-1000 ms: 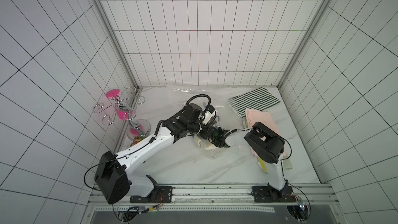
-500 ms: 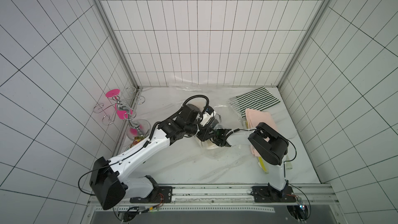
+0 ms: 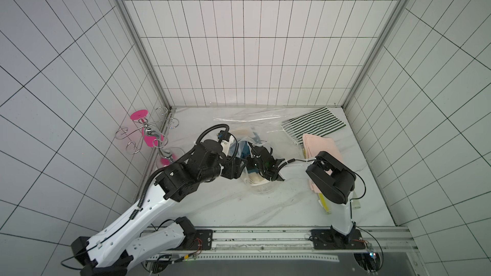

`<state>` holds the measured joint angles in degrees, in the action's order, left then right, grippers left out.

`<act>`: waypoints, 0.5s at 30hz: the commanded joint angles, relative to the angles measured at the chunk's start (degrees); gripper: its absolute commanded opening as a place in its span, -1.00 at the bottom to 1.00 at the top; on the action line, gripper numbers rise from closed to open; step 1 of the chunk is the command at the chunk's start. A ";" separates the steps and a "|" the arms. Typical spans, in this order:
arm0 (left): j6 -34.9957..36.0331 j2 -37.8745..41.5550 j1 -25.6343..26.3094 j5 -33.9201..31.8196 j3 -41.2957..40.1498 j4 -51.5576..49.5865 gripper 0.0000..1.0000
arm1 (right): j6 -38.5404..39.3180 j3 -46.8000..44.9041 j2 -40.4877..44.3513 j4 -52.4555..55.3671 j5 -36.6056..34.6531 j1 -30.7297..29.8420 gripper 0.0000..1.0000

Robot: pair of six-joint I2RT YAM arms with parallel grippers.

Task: Place the folded towel into the vacuum bag
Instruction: Place the towel in the vacuum bag.

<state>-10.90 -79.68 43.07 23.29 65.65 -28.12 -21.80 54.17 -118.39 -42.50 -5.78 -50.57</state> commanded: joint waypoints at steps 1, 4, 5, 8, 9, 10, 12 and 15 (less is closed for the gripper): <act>0.35 -1.14 -0.30 3.05 -2.20 -8.91 -1.00 | -2.00 1.32 4.53 0.37 2.50 1.52 -0.86; 0.33 -1.29 -0.35 4.16 -1.52 -8.80 -1.00 | -1.58 2.97 8.50 2.40 3.83 1.55 -0.88; 0.17 -1.36 -0.19 4.64 -1.28 -8.62 -1.00 | -1.86 3.91 8.94 2.59 4.13 1.52 -0.88; 0.05 -1.36 0.38 5.83 -1.07 -8.14 -1.00 | -2.44 6.49 6.88 2.64 4.29 1.52 -0.88; 0.05 -1.28 0.49 6.06 -1.16 -8.09 -1.00 | -2.65 7.38 5.14 2.75 4.18 1.67 -0.88; 0.09 -1.22 0.52 6.20 -1.30 -8.01 -1.00 | -3.04 7.69 3.86 2.71 4.24 1.90 -0.88; 0.55 -1.16 0.52 6.21 -1.65 -8.30 -1.00 | -4.14 7.08 2.30 2.02 5.27 2.50 -0.87; 1.02 -0.71 0.52 6.45 -1.73 -9.23 -1.00 | -4.38 5.19 4.86 2.17 5.69 2.63 -0.87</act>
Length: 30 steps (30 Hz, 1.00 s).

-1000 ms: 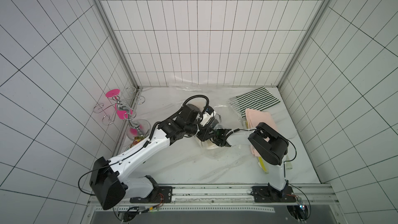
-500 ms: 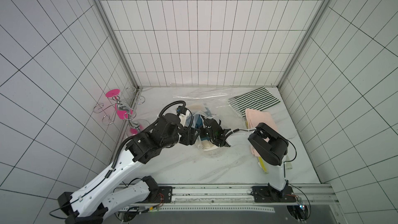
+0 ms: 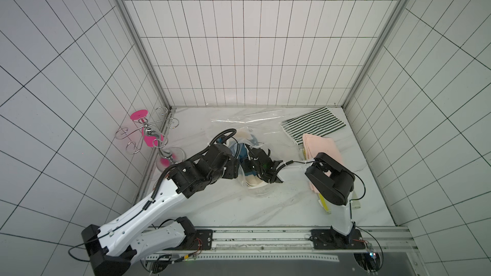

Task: Place the folded towel into the vacuum bag
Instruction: Place the towel in the vacuum bag.

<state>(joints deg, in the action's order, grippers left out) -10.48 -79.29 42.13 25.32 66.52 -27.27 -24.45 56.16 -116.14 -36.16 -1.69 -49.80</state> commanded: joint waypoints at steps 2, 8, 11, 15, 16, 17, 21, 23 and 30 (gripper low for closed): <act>0.54 -0.49 1.46 5.31 -3.04 -9.49 -1.00 | -2.12 3.61 4.59 -3.12 1.73 1.90 -0.87; 0.66 -0.06 1.40 7.37 -2.36 -8.94 -1.00 | -4.26 10.05 -1.03 -1.57 3.43 1.90 -0.87; 1.12 -0.36 1.08 6.24 -3.05 -9.72 -1.00 | -5.66 9.37 -3.44 -3.19 4.08 2.51 -0.87; 1.22 0.23 0.21 3.02 -4.77 -10.62 -1.00 | -4.25 3.84 4.23 -5.42 2.63 2.62 -0.87; 1.25 0.38 -0.09 1.79 -5.06 -10.74 -1.00 | -3.88 3.37 6.15 -5.12 1.99 2.54 -0.86; 1.10 0.55 -0.56 0.28 -5.09 -11.22 -1.00 | -3.81 3.03 7.80 -4.55 1.30 2.60 -0.86; 1.44 2.06 -3.12 -4.24 -5.46 -13.16 -0.82 | -3.46 5.24 7.23 0.83 -1.11 2.34 -0.85; 1.69 3.29 -3.37 -7.58 -4.15 -16.20 -0.53 | -3.85 4.78 5.07 0.78 -0.93 2.34 -0.86; -7.43 17.00 -3.28 -13.20 -1.27 -17.69 0.30 | -4.27 2.14 2.99 3.28 -1.08 1.90 -0.86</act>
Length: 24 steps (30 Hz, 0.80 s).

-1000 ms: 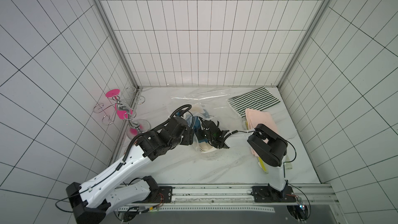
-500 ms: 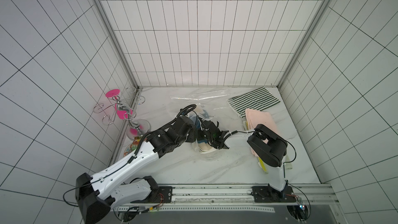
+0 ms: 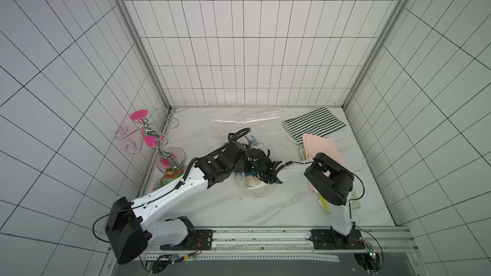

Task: Place the folded towel into the vacuum bag
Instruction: Place the towel in the vacuum bag.

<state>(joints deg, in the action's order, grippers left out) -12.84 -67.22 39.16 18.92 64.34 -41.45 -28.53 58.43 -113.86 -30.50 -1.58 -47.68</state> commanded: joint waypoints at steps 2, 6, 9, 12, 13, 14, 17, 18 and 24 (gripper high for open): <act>-9.08 8.63 -0.22 -9.49 1.02 -3.62 0.45 | -0.91 0.78 0.78 0.24 -0.34 -0.21 -0.84; -14.66 11.67 2.84 -18.53 -0.06 -9.78 0.47 | -3.01 3.28 1.75 8.05 1.01 -1.19 -0.80; -18.70 12.45 6.22 -26.65 -3.16 -12.41 0.49 | -3.25 3.38 1.40 7.64 0.73 -2.44 -0.81; -22.08 11.21 6.72 -34.32 -3.49 -15.06 0.50 | -3.98 3.43 0.34 7.01 0.69 -3.19 -0.81; -22.72 10.55 6.72 -36.08 -3.09 -15.48 0.49 | -4.22 3.21 0.23 6.56 0.69 -3.41 -0.81; -23.04 10.03 6.72 -36.98 -2.90 -14.70 0.49 | -4.55 2.89 -0.05 5.83 0.69 -3.62 -0.81; -23.15 8.67 6.72 -35.59 -5.08 -7.31 0.42 | -5.35 2.39 -0.33 4.80 0.88 -3.98 -0.80; -22.78 8.03 6.68 -34.38 -5.96 -4.29 0.39 | -5.31 2.43 -0.38 4.96 0.64 -4.15 -0.81; -20.27 1.72 6.28 -36.82 -7.94 2.65 0.15 | -5.77 2.29 -0.83 4.54 0.72 -4.26 -0.81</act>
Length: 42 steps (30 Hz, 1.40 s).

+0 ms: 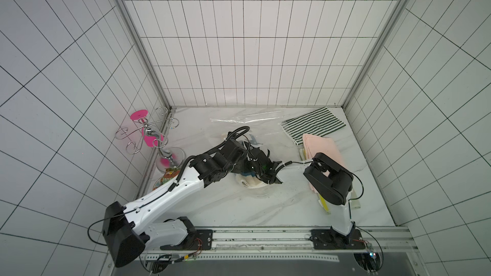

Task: Place the folded towel into the vacuum bag
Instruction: Place the towel in the vacuum bag.

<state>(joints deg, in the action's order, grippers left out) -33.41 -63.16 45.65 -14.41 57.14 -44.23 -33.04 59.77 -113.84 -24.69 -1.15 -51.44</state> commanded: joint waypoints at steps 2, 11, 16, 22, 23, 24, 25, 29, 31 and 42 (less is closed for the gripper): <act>1.46 -4.69 -0.21 -6.20 -0.98 6.85 0.09 | -1.87 0.96 -1.12 -1.65 0.69 -0.50 -0.81; 7.17 -5.49 0.05 -8.44 3.52 -0.07 -1.00 | -2.94 0.60 -1.65 -2.65 1.15 -0.42 -0.81; 2.53 -1.41 0.67 1.28 8.90 -18.71 -1.00 | -1.60 0.48 -1.55 -2.81 1.19 1.10 -0.81; -2.82 -2.19 1.53 12.59 4.17 -21.48 -1.00 | 2.55 3.91 1.15 -5.67 7.29 2.92 -0.93; -2.57 -2.50 1.55 12.33 3.05 -20.42 -1.00 | 2.67 4.23 1.82 -6.17 8.05 2.88 -0.95; -2.45 -3.05 1.55 11.38 2.48 -19.75 -1.00 | 2.54 4.39 2.57 -6.97 9.23 2.85 -0.98; -2.41 -3.63 1.55 10.03 2.40 -19.59 -1.00 | 2.59 4.34 3.12 -8.78 10.66 2.69 -1.00; -0.12 -3.55 1.48 8.41 3.24 -16.34 -1.00 | 3.80 6.26 2.83 -12.57 16.43 0.38 -1.00; 0.68 -2.31 1.49 8.93 2.53 -13.38 -1.00 | 4.85 8.43 0.77 -13.45 19.01 -1.03 -1.00; 0.69 -2.57 1.13 12.42 0.73 -14.50 -1.00 | 12.96 17.40 -13.77 -2.55 16.03 -0.53 -1.00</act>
<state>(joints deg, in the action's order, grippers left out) -32.34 -65.78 46.83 -3.81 58.17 -59.02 -23.11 75.59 -125.60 -30.65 15.59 -52.73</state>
